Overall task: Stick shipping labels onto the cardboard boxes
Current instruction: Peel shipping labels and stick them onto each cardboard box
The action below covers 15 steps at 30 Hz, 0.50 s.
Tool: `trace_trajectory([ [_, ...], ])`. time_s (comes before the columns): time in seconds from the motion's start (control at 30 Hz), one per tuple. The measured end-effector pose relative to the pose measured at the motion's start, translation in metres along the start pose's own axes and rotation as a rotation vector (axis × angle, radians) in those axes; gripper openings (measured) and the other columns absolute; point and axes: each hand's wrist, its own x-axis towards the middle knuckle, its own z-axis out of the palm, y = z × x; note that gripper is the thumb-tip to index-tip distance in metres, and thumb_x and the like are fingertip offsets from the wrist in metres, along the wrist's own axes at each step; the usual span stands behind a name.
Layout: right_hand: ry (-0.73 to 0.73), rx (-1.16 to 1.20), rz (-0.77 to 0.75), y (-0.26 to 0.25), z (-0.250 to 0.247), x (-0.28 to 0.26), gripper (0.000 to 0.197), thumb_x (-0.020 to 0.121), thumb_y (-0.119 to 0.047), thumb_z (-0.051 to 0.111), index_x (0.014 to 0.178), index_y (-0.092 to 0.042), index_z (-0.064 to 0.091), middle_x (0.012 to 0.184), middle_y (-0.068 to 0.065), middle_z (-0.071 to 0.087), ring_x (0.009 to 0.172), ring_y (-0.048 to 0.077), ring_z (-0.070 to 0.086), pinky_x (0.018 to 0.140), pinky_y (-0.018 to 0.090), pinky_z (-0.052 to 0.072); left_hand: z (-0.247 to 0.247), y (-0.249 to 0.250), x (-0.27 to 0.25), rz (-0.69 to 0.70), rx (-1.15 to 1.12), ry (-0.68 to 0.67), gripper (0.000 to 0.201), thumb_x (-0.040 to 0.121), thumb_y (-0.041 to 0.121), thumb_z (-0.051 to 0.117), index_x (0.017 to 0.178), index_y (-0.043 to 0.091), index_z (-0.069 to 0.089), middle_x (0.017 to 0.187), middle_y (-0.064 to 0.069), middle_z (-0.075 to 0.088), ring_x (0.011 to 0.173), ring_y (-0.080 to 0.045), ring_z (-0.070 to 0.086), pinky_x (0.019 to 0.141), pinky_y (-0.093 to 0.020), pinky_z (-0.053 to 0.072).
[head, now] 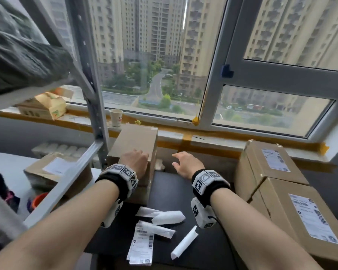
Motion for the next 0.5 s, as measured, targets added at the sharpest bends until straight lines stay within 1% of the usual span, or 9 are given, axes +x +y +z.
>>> trace_trajectory([
  [0.17,-0.048,0.006,-0.105,-0.042,0.024,0.046,0.043,0.097,-0.028,0.04,0.139,-0.02,0.041,0.146,0.006,0.041,0.132,0.026,0.042,0.11,0.042,0.035,0.014,-0.057,-0.002,-0.179,0.009,-0.042,0.029,0.096,0.028,0.041,0.119,0.017,0.055,0.116,-0.006,0.06,0.109,-0.025,0.058,0.088,-0.04,0.05],
  [0.2,-0.054,0.011,-0.119,-0.048,0.028,0.054,0.042,0.097,-0.028,0.04,0.138,-0.018,0.043,0.144,0.007,0.042,0.131,0.027,0.042,0.109,0.043,0.036,0.018,-0.066,-0.003,-0.205,-0.002,-0.045,0.029,0.095,0.028,0.042,0.118,0.016,0.055,0.116,-0.006,0.06,0.109,-0.025,0.058,0.089,-0.041,0.05],
  [0.27,-0.064,0.032,-0.136,-0.056,0.036,0.066,0.041,0.098,-0.029,0.04,0.135,-0.015,0.045,0.143,0.009,0.042,0.131,0.028,0.042,0.11,0.042,0.035,0.026,-0.081,-0.002,-0.237,-0.028,-0.059,0.029,0.095,0.028,0.042,0.118,0.014,0.054,0.118,-0.006,0.058,0.111,-0.025,0.056,0.09,-0.038,0.049],
  [0.4,-0.036,0.119,-0.125,-0.06,0.051,0.088,0.043,0.097,-0.03,0.041,0.136,-0.011,0.041,0.147,0.011,0.034,0.133,0.03,0.037,0.111,0.042,0.033,0.043,-0.101,0.003,-0.274,-0.126,-0.094,0.033,0.096,0.031,0.038,0.124,0.017,0.048,0.123,-0.004,0.053,0.116,-0.024,0.051,0.094,-0.041,0.047],
  [0.5,-0.005,0.288,-0.044,-0.056,0.06,0.1,0.057,0.095,-0.032,0.046,0.144,-0.01,0.028,0.155,0.009,0.02,0.139,0.029,0.03,0.115,0.042,0.026,0.05,-0.103,0.008,-0.333,-0.265,-0.083,0.04,0.099,0.031,0.033,0.135,0.015,0.039,0.129,-0.01,0.055,0.117,-0.029,0.054,0.097,-0.042,0.045],
])
